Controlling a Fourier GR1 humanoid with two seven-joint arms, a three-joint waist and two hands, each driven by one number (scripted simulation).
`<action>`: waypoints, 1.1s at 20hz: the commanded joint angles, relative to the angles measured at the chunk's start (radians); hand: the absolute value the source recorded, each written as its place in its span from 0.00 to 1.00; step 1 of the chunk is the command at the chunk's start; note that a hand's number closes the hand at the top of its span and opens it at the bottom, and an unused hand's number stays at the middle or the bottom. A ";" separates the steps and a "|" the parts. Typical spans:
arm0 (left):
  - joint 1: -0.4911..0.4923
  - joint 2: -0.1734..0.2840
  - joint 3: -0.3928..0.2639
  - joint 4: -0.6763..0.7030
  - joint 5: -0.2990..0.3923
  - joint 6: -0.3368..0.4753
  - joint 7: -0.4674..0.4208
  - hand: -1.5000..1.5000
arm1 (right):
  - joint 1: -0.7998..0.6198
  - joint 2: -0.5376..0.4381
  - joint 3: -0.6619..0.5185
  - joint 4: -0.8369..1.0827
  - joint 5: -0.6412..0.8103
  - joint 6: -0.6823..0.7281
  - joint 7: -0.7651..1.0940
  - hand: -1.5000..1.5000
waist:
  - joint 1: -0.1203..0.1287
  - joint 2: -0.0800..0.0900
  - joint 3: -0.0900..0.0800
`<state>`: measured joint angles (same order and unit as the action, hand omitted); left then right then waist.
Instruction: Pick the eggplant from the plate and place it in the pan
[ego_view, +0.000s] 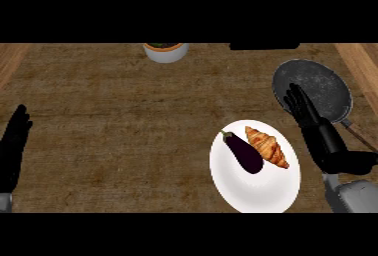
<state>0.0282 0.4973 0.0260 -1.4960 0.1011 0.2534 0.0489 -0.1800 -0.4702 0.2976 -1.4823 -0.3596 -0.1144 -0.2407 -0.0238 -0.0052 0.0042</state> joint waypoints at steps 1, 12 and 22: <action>-0.048 -0.045 -0.040 -0.010 0.021 -0.038 0.023 0.50 | -0.033 -0.007 0.072 -0.030 0.072 0.065 -0.019 1.00 | 0.022 0.005 -0.004; -0.150 -0.289 -0.265 -0.009 0.214 -0.227 0.112 0.50 | -0.420 -0.012 0.382 0.067 0.559 0.189 -0.382 0.00 | 0.067 0.024 -0.002; -0.129 -0.301 -0.254 -0.025 0.222 -0.198 0.153 0.50 | -0.647 -0.122 0.663 0.075 1.054 0.308 -0.152 0.00 | 0.034 -0.011 -0.009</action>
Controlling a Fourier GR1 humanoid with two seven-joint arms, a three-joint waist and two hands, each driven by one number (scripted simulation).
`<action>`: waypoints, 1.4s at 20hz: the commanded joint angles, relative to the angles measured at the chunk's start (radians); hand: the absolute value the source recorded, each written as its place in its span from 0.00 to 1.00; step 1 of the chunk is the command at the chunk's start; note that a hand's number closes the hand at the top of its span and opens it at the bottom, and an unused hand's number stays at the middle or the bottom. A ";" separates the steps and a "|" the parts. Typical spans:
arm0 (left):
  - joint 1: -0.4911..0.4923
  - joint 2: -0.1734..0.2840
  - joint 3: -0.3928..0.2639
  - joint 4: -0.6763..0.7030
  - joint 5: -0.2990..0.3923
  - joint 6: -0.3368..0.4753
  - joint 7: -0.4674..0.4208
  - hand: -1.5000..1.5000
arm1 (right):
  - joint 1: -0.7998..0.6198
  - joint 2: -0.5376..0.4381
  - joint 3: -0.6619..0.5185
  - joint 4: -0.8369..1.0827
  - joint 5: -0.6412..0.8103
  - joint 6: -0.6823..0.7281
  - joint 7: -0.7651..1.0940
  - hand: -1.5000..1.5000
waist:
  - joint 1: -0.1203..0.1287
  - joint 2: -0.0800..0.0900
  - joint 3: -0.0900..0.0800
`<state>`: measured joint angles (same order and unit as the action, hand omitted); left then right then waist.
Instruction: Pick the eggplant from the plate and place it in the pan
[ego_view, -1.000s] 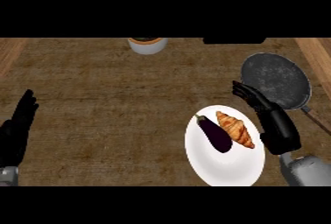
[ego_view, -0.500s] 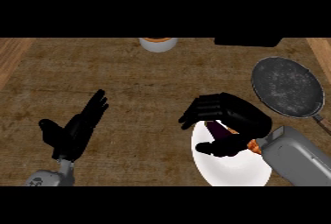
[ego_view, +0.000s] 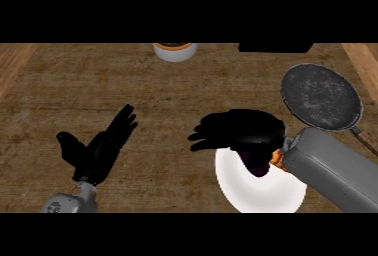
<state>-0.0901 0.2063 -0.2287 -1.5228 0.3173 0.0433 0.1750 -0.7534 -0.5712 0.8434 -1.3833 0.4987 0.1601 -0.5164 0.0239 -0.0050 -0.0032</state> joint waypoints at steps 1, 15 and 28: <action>-0.008 0.008 0.008 0.001 0.014 -0.007 0.030 0.50 | -0.101 -0.071 0.138 -0.023 0.258 0.048 0.123 0.00 | -0.017 -0.013 -0.002; 0.035 0.000 0.026 -0.064 0.013 0.018 0.043 0.50 | 0.002 0.123 0.457 -0.280 0.622 0.633 0.755 0.00 | -0.038 -0.005 0.003; 0.057 -0.030 0.035 -0.091 -0.029 -0.003 0.059 0.50 | 0.138 0.109 0.374 -0.249 0.861 0.576 0.744 0.00 | -0.019 0.003 0.003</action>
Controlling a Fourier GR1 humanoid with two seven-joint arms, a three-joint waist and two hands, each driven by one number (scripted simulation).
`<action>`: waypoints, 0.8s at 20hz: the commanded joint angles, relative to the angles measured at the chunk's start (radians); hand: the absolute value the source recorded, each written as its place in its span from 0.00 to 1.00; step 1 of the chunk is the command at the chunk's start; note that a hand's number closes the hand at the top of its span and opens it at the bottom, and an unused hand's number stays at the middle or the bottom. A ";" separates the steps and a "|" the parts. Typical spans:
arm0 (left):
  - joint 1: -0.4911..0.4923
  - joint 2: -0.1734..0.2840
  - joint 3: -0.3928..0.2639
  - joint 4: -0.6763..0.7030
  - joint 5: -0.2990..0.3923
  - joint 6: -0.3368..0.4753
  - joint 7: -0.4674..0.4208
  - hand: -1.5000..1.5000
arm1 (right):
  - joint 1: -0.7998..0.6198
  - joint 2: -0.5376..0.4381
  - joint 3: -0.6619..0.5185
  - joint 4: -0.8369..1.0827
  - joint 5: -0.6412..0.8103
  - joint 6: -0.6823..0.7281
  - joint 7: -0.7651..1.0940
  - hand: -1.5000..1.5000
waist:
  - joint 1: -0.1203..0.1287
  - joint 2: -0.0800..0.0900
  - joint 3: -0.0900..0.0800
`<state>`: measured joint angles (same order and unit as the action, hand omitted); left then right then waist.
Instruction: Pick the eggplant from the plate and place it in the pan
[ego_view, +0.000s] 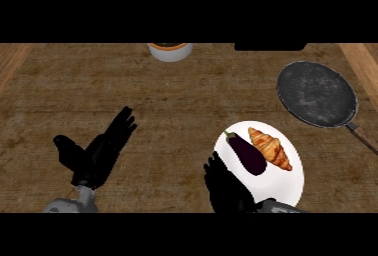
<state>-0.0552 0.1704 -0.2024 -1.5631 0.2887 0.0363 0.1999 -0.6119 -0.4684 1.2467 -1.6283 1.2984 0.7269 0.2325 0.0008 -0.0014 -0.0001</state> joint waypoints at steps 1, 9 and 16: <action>-0.092 0.004 0.041 0.045 0.010 -0.005 0.063 0.50 | -0.030 -0.013 -0.022 0.066 0.079 -0.074 -0.050 0.00 | 0.001 0.003 0.000; -0.056 -0.003 0.051 -0.006 0.000 -0.028 0.074 0.50 | -0.023 0.044 -0.115 0.192 0.185 -0.140 -0.140 0.00 | 0.005 0.002 0.000; 0.024 -0.040 0.012 -0.081 -0.041 -0.015 0.077 0.50 | 0.027 0.046 -0.179 0.277 0.294 -0.246 -0.188 0.00 | 0.005 0.001 0.000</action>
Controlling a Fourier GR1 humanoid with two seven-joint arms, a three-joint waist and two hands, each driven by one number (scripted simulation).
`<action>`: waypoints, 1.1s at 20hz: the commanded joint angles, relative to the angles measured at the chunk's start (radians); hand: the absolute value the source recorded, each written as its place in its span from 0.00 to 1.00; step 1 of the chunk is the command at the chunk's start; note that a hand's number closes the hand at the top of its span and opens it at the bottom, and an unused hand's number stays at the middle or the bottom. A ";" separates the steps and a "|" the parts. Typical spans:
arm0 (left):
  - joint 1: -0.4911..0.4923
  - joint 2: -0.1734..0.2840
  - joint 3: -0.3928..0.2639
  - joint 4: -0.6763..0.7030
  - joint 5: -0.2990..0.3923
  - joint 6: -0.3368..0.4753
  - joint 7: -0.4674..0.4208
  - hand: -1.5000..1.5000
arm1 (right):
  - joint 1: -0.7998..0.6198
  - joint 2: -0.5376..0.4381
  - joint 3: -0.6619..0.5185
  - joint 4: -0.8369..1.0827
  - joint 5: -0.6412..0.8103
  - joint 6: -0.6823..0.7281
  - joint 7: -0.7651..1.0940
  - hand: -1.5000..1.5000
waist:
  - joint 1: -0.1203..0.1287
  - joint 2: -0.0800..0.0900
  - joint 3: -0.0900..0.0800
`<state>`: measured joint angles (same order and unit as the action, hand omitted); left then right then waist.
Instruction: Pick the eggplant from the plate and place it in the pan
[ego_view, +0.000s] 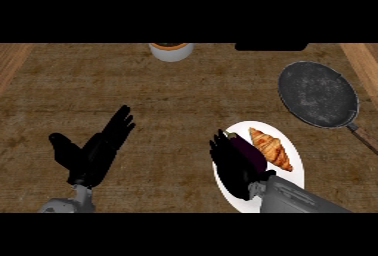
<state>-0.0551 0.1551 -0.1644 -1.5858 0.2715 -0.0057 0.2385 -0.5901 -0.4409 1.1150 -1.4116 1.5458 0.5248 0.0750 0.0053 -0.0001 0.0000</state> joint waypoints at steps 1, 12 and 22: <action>0.035 -0.015 0.005 0.016 -0.011 -0.023 -0.048 0.50 | -0.032 0.005 -0.071 0.045 0.049 -0.021 -0.086 0.00 | 0.000 0.000 0.000; 0.004 -0.019 0.038 0.002 0.002 -0.039 -0.005 0.50 | -0.065 0.064 -0.104 0.287 0.181 -0.372 -0.236 1.00 | 0.007 0.002 0.000; 0.027 -0.036 0.062 0.030 -0.030 0.018 -0.030 0.50 | 0.179 0.306 -0.639 0.210 -0.143 -0.232 0.212 1.00 | -0.129 0.001 0.016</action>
<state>-0.0449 0.1176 -0.1205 -1.5551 0.2392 -0.0044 0.2115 -0.5015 -0.2427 0.7014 -1.2083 1.5529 0.2598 0.1076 -0.0600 -0.0071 0.0026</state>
